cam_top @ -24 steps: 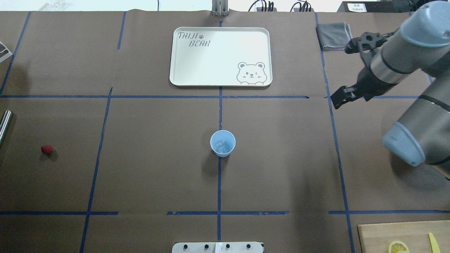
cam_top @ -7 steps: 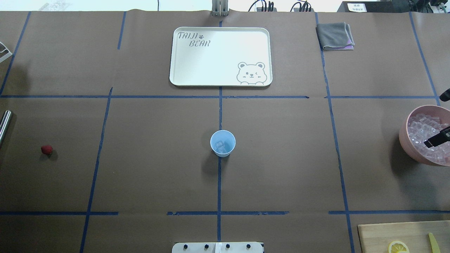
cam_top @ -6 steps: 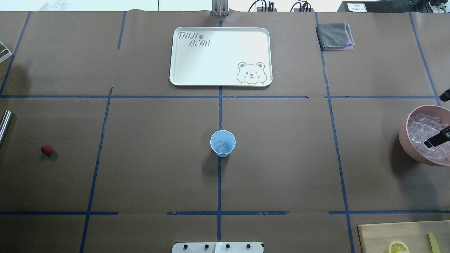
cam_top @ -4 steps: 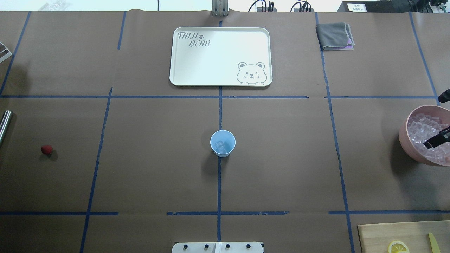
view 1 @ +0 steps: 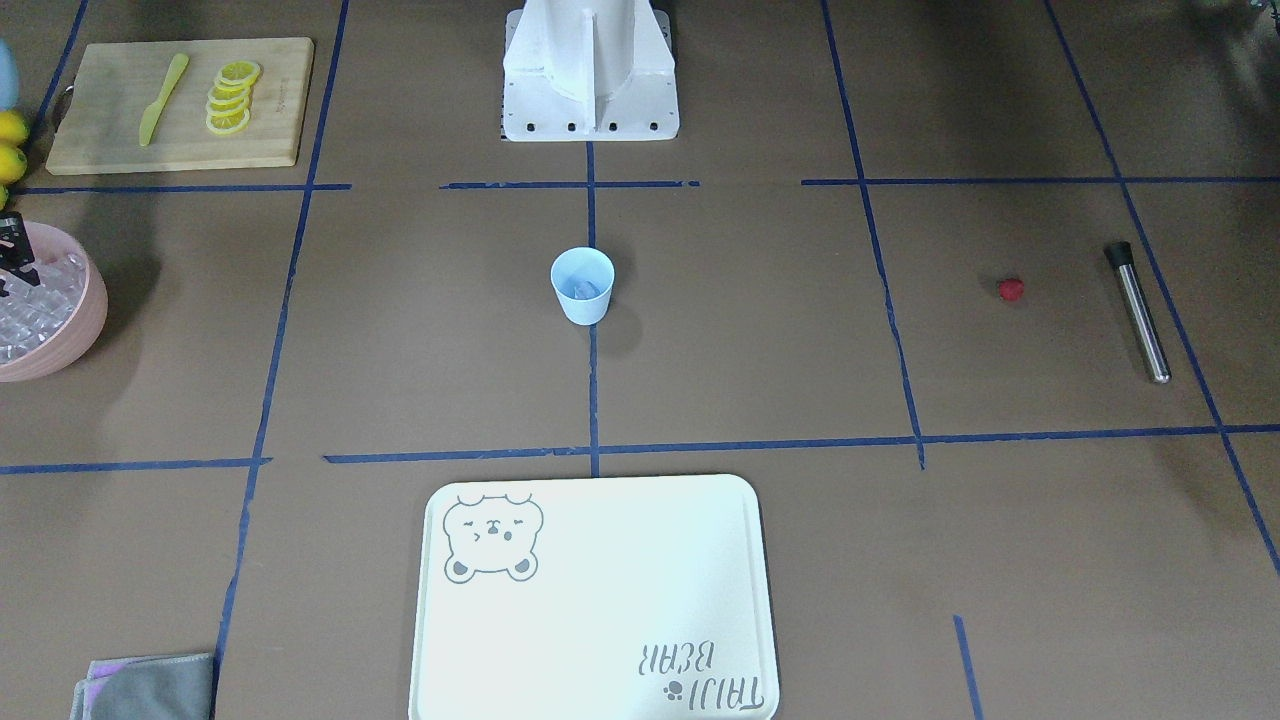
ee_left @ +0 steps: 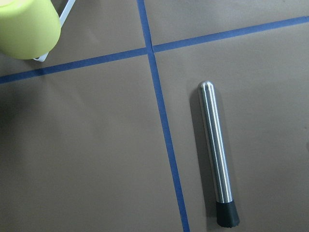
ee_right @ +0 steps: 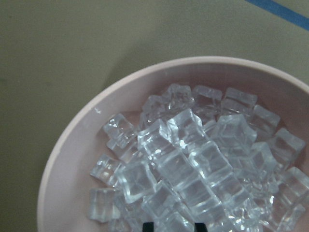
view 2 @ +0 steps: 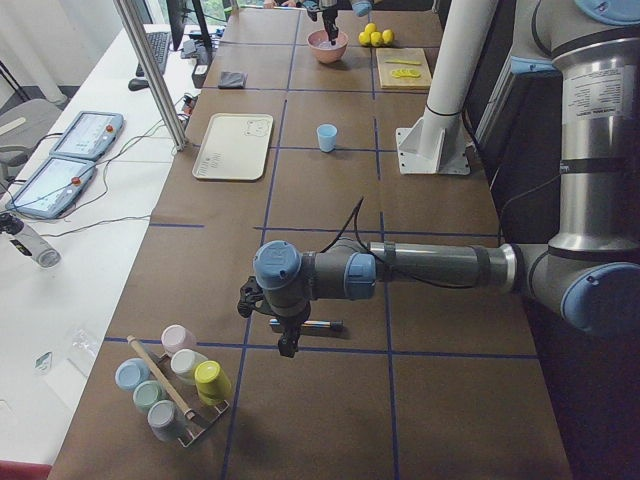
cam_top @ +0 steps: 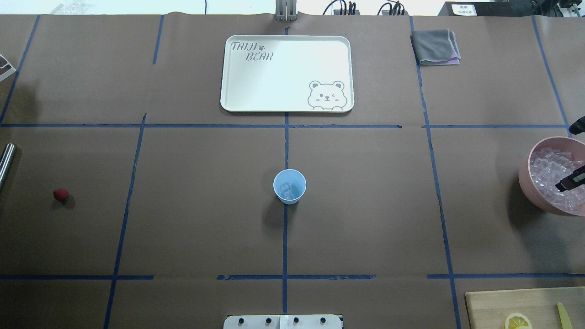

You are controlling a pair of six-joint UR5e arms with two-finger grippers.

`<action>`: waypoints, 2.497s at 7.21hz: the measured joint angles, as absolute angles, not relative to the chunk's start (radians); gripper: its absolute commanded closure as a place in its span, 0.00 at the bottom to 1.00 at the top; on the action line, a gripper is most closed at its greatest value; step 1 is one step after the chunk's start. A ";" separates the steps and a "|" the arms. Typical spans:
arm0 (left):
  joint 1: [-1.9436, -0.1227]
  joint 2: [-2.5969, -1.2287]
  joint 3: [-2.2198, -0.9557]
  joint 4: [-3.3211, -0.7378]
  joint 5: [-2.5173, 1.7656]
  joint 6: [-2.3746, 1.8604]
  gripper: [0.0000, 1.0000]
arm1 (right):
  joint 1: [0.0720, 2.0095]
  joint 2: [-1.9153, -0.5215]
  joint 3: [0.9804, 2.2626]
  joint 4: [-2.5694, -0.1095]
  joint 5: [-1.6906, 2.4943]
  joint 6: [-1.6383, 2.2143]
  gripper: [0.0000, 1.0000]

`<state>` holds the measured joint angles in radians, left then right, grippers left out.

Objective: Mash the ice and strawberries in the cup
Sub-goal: 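Grasp a third ice cube from the pink bowl with the right gripper, then carry the ice cube with the right gripper over the light-blue cup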

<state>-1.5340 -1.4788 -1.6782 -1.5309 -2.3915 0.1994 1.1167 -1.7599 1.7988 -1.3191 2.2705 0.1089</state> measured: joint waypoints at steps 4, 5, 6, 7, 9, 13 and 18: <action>-1.534 -1.479 -1.678 -1.531 -2.391 0.199 0.00 | 1.209 -1.754 1.841 -1.325 2.279 0.149 1.00; -1.533 -1.479 -1.678 -1.531 -2.391 0.199 0.00 | 1.224 -1.736 1.859 -1.327 2.280 0.229 1.00; -1.533 -1.479 -1.679 -1.531 -2.391 0.199 0.00 | 1.228 -1.702 1.871 -1.329 2.282 0.321 1.00; -1.534 -1.479 -1.679 -1.531 -2.391 0.199 0.00 | 1.223 -1.658 1.877 -1.330 2.282 0.407 1.00; -1.534 -1.479 -1.679 -1.531 -2.391 0.199 0.00 | 1.182 -1.570 1.886 -1.331 2.277 0.570 1.00; -1.534 -1.478 -1.679 -1.530 -2.392 0.199 0.00 | 0.996 -1.413 1.952 -1.446 2.199 0.831 1.00; -1.534 -1.477 -1.676 -1.530 -2.391 0.199 0.00 | 0.661 -1.009 1.901 -1.710 1.964 1.224 1.00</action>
